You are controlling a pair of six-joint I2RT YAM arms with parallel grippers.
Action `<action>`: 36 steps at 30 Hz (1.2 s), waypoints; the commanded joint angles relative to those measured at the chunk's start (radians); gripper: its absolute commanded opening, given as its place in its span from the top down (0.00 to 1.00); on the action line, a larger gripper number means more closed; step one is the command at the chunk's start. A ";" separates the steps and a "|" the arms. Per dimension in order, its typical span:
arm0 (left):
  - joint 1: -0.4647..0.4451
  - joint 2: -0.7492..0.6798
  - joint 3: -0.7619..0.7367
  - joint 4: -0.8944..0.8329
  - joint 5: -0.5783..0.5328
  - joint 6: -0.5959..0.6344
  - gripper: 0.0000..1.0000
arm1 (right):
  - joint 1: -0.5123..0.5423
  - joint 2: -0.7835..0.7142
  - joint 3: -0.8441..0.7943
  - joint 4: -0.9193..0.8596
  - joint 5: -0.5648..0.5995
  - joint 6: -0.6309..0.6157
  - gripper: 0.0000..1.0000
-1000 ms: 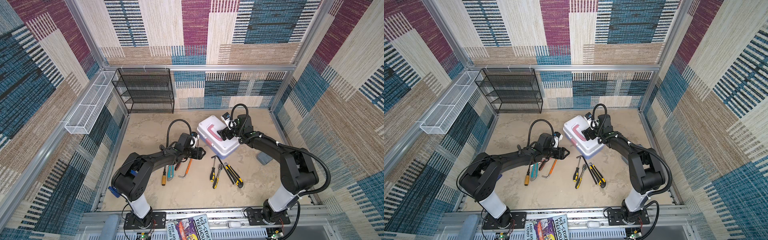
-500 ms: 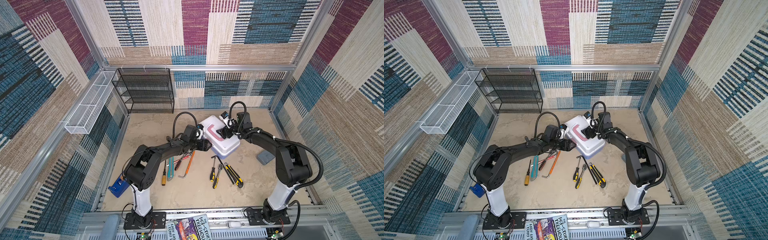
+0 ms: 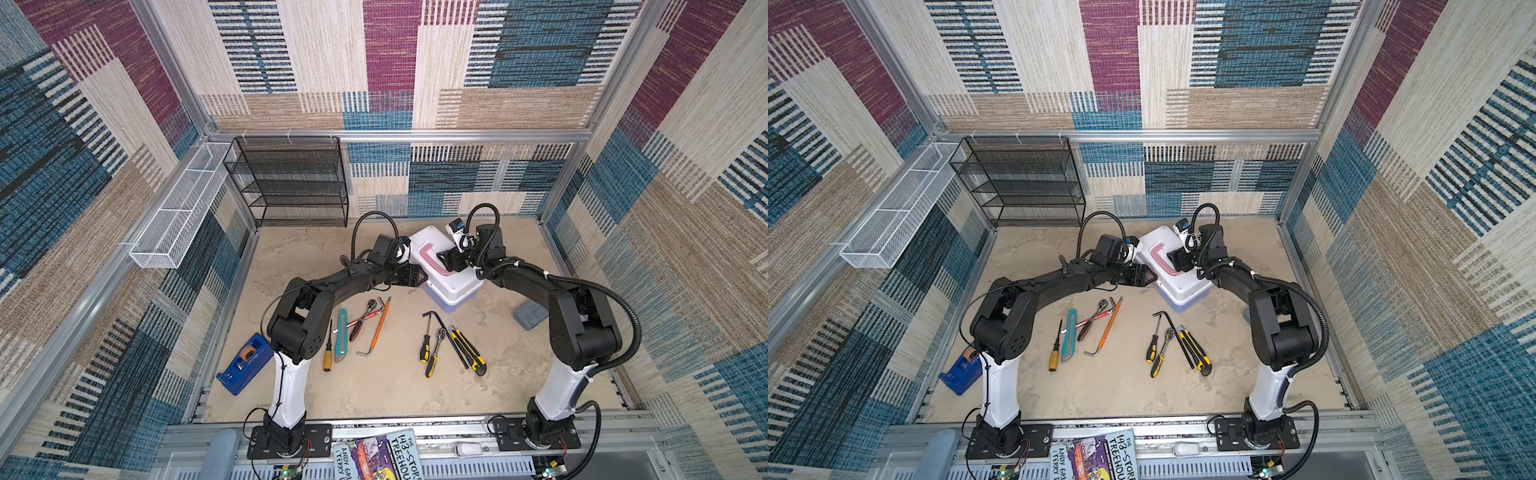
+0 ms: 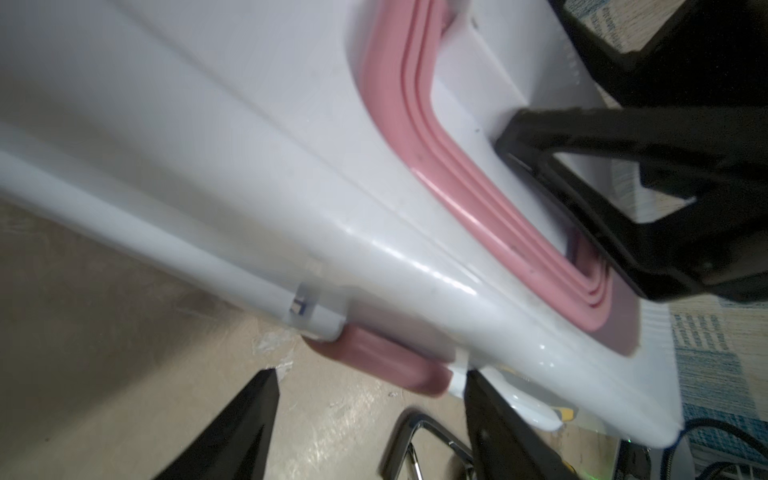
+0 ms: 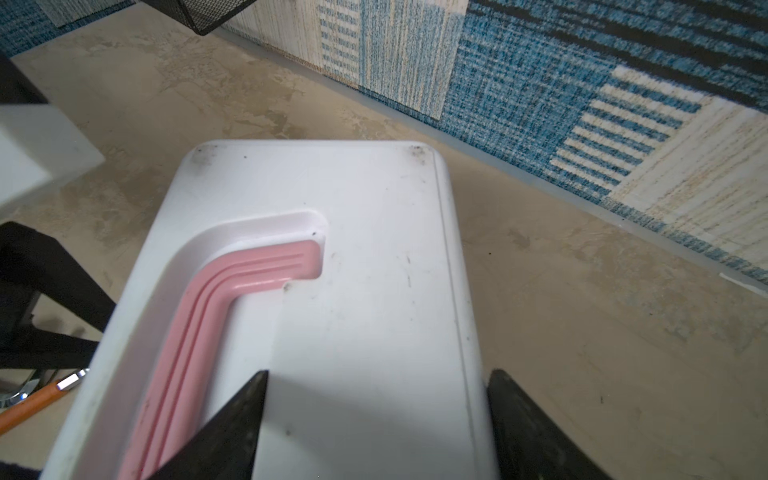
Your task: Pack the tool kit
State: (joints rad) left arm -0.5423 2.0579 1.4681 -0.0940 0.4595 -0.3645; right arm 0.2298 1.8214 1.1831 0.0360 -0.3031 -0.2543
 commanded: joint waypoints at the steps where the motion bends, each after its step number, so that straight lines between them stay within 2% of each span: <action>1: 0.006 -0.023 -0.014 0.053 0.033 -0.034 0.26 | 0.003 0.029 -0.017 -0.185 0.011 0.098 0.20; 8: 0.006 -0.105 -0.181 0.187 0.068 -0.148 0.24 | 0.003 0.067 -0.003 -0.189 -0.040 0.178 0.23; 14: 0.014 -0.156 -0.255 0.259 0.098 -0.215 0.20 | -0.008 0.069 -0.004 -0.199 -0.055 0.211 0.25; 20: 0.022 -0.162 -0.275 0.320 0.136 -0.276 0.20 | -0.051 0.055 -0.037 -0.168 -0.127 0.263 0.25; 29: 0.023 -0.116 -0.293 0.520 0.201 -0.450 0.18 | -0.080 0.038 -0.068 -0.125 -0.185 0.311 0.25; 36: 0.021 -0.109 -0.323 0.636 0.204 -0.556 0.17 | -0.096 0.038 -0.083 -0.091 -0.218 0.352 0.26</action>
State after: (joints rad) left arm -0.5201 1.9499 1.1614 0.4305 0.6437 -0.8368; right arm 0.1329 1.8378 1.1252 0.1688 -0.4740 0.0097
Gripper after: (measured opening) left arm 0.825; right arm 0.787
